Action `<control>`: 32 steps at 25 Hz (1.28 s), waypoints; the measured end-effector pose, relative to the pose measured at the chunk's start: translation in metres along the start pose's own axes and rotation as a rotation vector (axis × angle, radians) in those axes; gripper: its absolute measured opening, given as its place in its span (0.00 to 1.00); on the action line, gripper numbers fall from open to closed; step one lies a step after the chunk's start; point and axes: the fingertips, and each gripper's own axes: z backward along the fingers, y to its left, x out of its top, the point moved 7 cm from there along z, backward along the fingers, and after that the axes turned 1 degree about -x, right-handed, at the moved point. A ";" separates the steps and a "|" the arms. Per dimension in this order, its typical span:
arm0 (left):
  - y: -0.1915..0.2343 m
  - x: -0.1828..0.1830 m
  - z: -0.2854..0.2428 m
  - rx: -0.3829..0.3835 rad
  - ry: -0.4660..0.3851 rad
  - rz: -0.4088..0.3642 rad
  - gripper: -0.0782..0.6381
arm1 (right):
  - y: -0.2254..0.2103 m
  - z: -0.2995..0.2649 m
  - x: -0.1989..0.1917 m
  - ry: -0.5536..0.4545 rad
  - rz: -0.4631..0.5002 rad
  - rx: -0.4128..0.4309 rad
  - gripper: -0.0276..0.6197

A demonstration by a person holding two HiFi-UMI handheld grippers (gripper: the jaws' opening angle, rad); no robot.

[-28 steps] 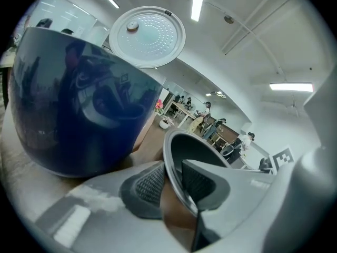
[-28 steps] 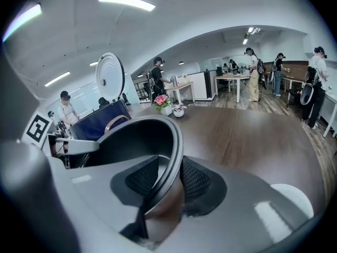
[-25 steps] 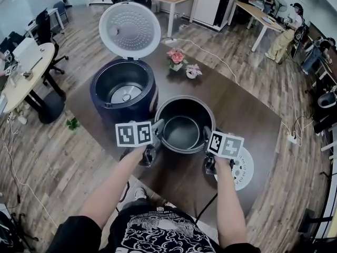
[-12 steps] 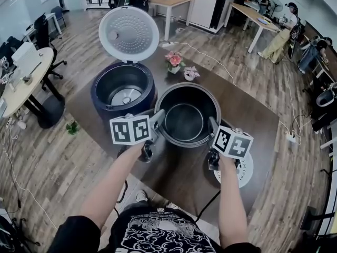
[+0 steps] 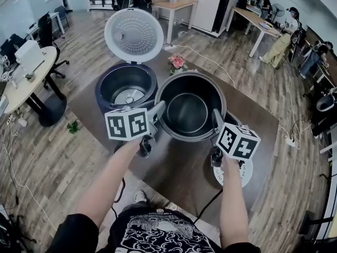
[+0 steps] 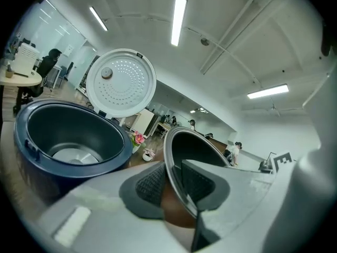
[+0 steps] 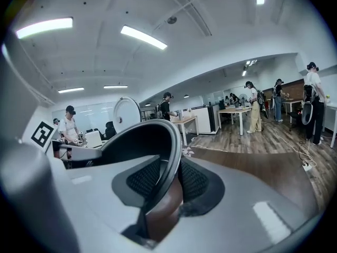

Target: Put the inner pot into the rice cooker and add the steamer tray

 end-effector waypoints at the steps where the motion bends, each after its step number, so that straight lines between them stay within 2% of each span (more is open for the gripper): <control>1: -0.001 0.003 0.002 0.002 -0.007 -0.003 0.25 | 0.002 0.001 0.003 -0.013 0.006 0.006 0.21; 8: -0.009 0.023 0.022 0.029 -0.080 -0.017 0.25 | 0.018 0.002 0.025 -0.072 0.035 0.072 0.22; 21: -0.022 0.047 0.066 0.138 -0.212 -0.048 0.25 | 0.046 -0.004 0.057 -0.135 0.081 0.237 0.22; 32: 0.023 0.085 0.101 0.148 -0.251 -0.059 0.25 | 0.109 -0.031 0.070 -0.169 0.097 0.271 0.22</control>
